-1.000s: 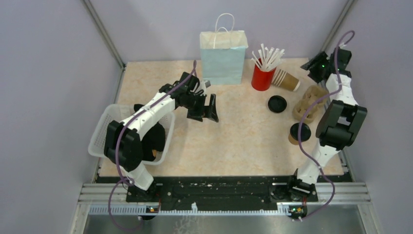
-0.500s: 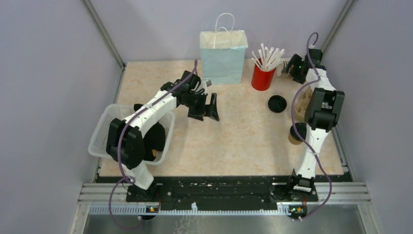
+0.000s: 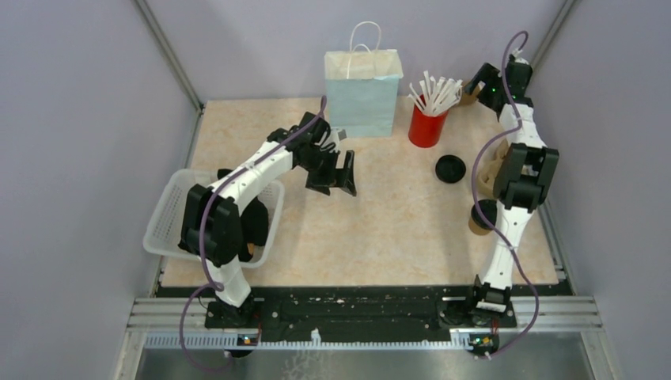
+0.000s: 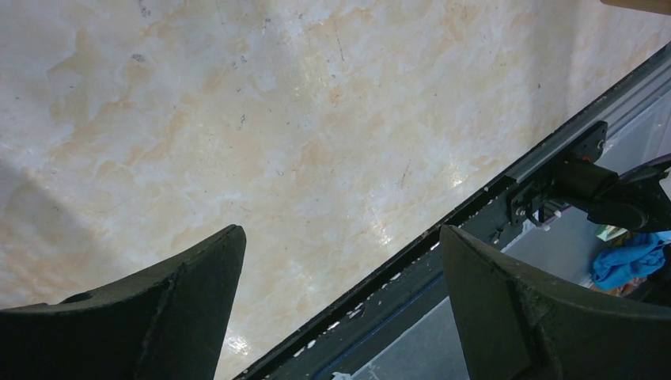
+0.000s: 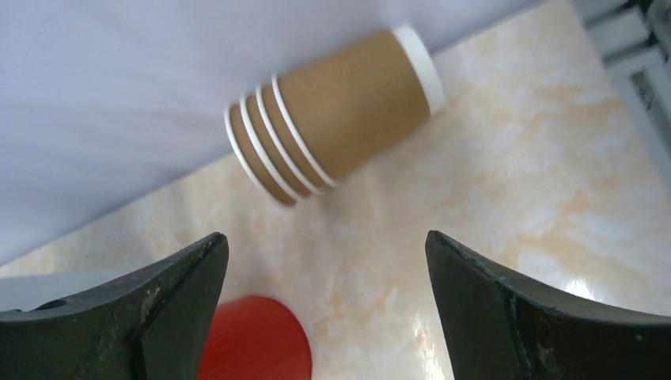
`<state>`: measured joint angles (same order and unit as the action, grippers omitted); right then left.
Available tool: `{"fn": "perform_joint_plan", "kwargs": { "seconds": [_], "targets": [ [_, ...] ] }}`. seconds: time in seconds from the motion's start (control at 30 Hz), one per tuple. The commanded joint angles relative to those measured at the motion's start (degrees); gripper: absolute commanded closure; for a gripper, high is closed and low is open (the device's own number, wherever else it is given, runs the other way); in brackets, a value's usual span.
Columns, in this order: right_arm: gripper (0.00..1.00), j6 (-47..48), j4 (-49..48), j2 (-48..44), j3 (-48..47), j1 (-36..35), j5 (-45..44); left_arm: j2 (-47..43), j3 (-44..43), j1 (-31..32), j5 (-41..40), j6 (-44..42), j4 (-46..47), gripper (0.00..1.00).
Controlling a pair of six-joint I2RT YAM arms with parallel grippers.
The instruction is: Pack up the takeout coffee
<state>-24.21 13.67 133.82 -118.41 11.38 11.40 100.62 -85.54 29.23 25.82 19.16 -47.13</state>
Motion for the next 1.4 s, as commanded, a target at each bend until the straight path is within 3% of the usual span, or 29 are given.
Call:
{"fn": "perform_joint_plan", "kwargs": {
  "seconds": [0.0,0.13,0.5,0.67,0.77,0.93,1.1,1.27,1.37],
  "targets": [
    [0.06,4.8,-6.92,2.67,-6.37,-1.68,-2.87,1.24,-3.21,-0.65,-0.98,-2.01,-1.09,0.02],
    [0.06,5.95,-10.79,5.33,-7.66,-4.68,-5.72,1.58,-2.99,-0.95,-1.12,-2.28,-2.08,0.02],
    [0.08,10.82,-3.97,13.12,-16.96,-10.05,-24.25,2.46,-3.49,-1.22,-1.13,-1.76,-3.1,0.02],
    [0.22,11.96,-2.75,13.86,-16.4,-10.32,-33.23,2.98,-4.18,-1.31,-1.18,-1.54,-3.52,0.02],
    [0.32,13.03,-4.58,14.12,-15.8,-9.95,-33.82,3.28,-4.36,-1.29,-0.89,-1.25,-3.48,0.02],
    [0.72,12.31,-4.58,14.31,-16.7,-9.34,-32.92,3.44,-5.22,-1.3,-1.25,-1.14,-3.93,0.02],
    [0.98,11.09,-1.45,9.76,-13.8,-9.34,-32.66,3.51,-5.47,-1.33,-1.04,-0.57,-3.65,0.02],
    [1.0,6.68,-0.93,-3.2,0.51,-8.01,-29.22,2.98,-4.63,-1.21,0.33,0.82,-1.82,0.01],
    [1.0,0.27,7.55,-8.99,2.5,-6.13,-22.94,1.66,-2.82,-1.26,0.69,1.43,-0.53,0.02]
  ]
}}
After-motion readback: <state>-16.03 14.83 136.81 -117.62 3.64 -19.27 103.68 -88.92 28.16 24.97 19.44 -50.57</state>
